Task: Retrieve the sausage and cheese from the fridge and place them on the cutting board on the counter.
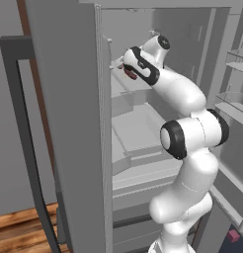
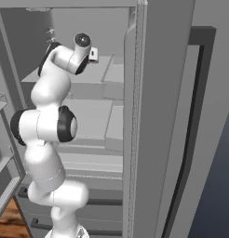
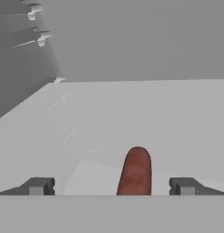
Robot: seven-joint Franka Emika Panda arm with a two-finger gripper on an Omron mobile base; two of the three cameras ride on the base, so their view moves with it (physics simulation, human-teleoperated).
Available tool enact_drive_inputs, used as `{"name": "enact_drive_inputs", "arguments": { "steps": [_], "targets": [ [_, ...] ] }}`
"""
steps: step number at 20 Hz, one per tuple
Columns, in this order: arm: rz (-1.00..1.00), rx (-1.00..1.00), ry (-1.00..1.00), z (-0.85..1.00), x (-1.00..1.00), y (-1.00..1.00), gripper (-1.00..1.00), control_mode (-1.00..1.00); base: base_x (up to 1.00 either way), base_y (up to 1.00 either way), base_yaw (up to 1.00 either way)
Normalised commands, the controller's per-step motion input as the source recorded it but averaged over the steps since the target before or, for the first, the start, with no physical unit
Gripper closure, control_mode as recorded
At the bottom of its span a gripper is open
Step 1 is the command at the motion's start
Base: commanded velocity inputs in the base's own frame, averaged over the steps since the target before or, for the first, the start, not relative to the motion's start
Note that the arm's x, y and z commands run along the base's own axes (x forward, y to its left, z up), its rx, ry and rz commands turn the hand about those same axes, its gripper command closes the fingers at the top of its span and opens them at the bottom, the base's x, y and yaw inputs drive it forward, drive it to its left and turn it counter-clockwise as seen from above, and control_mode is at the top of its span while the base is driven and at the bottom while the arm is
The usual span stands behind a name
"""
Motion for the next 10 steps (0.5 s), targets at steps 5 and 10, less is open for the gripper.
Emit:
{"name": "enact_drive_inputs", "arguments": {
  "steps": [5, 10],
  "targets": [
    [0.00, 0.00, 0.00, -0.37, 0.53, 0.23, -1.00, -1.00, 0.00, 0.00, 0.00],
    [0.00, -0.05, 0.00, -0.07, 0.31, 0.00, -1.00, -1.00, 0.00, 0.00, 0.00]
  ]
}}
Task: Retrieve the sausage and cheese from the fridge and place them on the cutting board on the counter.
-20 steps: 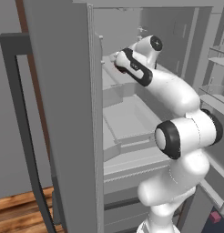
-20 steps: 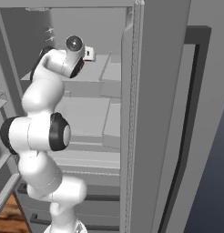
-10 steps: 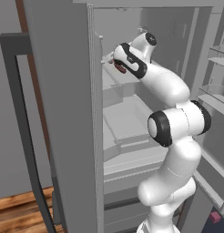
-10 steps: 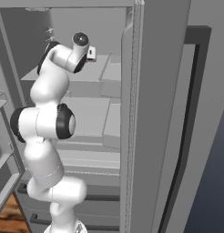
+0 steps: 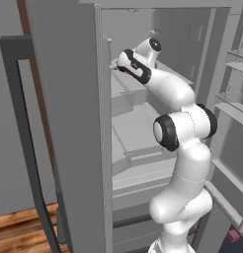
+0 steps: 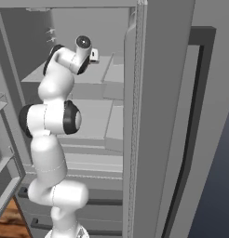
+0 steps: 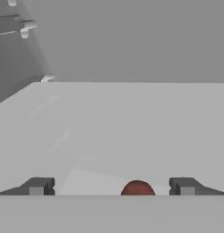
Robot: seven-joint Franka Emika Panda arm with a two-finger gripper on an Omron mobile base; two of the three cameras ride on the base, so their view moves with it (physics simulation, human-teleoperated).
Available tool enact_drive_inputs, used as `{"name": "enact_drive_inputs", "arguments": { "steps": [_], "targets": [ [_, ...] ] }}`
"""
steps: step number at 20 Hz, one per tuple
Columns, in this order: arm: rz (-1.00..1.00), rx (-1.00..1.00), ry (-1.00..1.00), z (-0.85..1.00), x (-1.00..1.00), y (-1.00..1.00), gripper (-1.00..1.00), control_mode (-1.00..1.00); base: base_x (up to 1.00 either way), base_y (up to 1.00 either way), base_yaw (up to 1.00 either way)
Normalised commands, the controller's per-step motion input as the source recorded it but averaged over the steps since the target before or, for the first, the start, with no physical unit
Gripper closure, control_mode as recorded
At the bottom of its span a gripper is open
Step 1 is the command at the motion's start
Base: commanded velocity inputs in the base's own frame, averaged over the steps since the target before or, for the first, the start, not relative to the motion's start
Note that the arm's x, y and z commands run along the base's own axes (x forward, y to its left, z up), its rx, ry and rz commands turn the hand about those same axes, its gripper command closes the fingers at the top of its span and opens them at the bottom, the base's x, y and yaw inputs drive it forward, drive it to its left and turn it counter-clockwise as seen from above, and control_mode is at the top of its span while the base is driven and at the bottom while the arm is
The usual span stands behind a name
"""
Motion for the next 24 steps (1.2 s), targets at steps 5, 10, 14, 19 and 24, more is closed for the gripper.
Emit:
{"name": "enact_drive_inputs", "arguments": {
  "steps": [5, 10, 14, 19, 24],
  "targets": [
    [0.00, -0.09, 0.00, 0.00, 0.00, 0.00, -1.00, -1.00, 0.00, 0.00, 0.00],
    [0.00, -0.08, 0.00, -0.02, -0.07, 0.00, -1.00, -1.00, 0.00, 0.00, 0.00],
    [0.00, -0.06, 0.00, -0.17, -0.02, 0.00, -1.00, -1.00, 0.00, 0.00, 0.00],
    [0.00, -0.05, 0.02, -0.19, 0.00, -0.09, -1.00, -1.00, 0.00, 0.00, 0.00],
    [0.00, -0.02, 0.00, -0.25, 0.10, -0.09, -1.00, -1.00, 0.00, 0.00, 0.00]
  ]
}}
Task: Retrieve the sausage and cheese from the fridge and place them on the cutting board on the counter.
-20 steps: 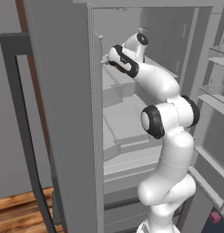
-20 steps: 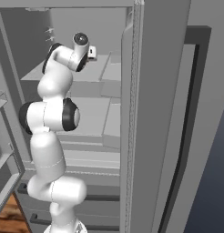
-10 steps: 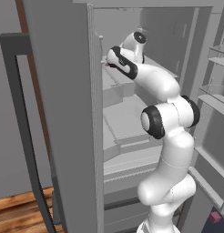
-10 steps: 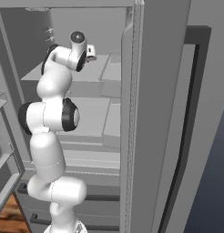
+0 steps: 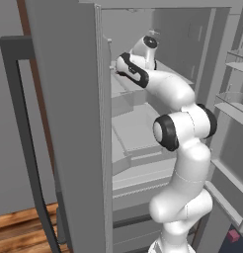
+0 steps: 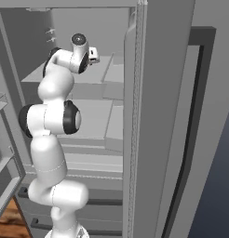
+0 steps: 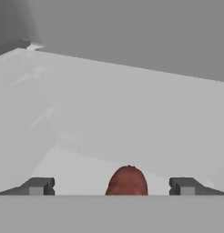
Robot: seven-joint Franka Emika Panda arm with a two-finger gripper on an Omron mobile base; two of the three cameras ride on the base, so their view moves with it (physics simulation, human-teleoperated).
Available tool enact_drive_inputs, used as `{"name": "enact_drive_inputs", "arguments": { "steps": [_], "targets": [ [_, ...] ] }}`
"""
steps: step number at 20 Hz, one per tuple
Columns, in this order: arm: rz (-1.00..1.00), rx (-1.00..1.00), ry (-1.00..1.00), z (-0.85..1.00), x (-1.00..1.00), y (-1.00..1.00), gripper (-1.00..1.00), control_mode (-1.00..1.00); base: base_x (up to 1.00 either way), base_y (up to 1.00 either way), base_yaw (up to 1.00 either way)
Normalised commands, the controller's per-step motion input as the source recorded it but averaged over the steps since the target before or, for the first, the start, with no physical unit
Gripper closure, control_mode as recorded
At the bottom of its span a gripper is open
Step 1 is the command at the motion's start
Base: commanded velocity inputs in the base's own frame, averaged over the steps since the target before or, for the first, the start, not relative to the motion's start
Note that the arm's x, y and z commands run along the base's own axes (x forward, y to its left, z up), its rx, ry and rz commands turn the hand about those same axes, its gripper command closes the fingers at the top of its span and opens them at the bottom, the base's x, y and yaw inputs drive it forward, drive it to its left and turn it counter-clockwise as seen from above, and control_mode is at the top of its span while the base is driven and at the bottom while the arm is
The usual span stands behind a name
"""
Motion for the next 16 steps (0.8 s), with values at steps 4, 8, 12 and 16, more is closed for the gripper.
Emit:
{"name": "enact_drive_inputs", "arguments": {
  "steps": [4, 8, 12, 16],
  "targets": [
    [0.00, 0.00, 0.04, -0.36, 0.01, -0.06, -1.00, -1.00, 0.00, 0.00, 0.00],
    [0.00, 0.00, 0.05, -0.50, -0.04, -0.05, 1.00, -1.00, 0.00, 0.00, 0.00],
    [-0.01, 0.00, 0.03, -0.62, -0.24, -0.26, 1.00, -1.00, 0.00, 0.00, 0.00],
    [-0.02, 0.00, 0.00, -0.59, -0.39, -0.36, 1.00, -1.00, 0.00, 0.00, 0.00]
  ]
}}
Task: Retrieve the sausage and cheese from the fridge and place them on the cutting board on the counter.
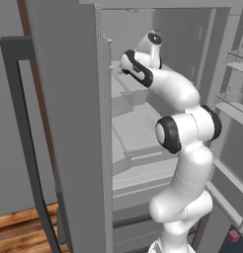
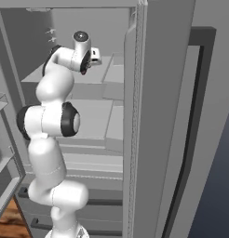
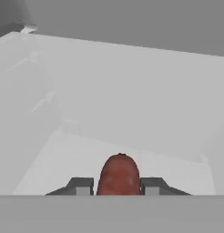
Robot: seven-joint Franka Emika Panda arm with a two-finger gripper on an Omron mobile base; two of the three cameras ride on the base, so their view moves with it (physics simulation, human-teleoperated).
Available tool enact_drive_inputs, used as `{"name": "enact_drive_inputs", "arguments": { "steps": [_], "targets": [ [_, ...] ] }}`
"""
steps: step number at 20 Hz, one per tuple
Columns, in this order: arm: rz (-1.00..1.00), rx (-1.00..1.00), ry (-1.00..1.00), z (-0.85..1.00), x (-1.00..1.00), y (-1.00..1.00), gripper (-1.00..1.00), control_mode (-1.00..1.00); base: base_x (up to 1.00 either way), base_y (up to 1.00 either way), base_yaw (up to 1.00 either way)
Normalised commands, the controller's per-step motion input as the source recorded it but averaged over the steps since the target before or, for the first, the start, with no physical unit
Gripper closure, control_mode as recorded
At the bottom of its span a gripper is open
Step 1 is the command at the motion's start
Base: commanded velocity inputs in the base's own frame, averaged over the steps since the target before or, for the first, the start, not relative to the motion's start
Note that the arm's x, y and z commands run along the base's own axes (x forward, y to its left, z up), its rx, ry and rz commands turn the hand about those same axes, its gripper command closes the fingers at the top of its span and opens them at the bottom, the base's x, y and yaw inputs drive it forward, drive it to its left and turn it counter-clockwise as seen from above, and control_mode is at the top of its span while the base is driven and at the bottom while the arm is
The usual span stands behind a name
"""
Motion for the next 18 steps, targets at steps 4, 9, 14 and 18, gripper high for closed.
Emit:
{"name": "enact_drive_inputs", "arguments": {
  "steps": [4, 9, 14, 18],
  "targets": [
    [-0.03, 0.00, 0.00, -0.15, -0.78, -0.18, 1.00, -1.00, 0.00, 0.00, 0.00],
    [-0.05, 0.01, -0.05, 0.19, -1.00, 0.00, 1.00, -1.00, 0.00, 0.00, 0.00],
    [-0.06, 0.03, -0.01, 0.45, -1.00, -0.04, 1.00, -1.00, 0.00, 0.00, 0.00],
    [-0.09, 0.01, -0.01, 0.05, -1.00, -0.15, 1.00, -1.00, 0.00, 0.00, 0.00]
  ]
}}
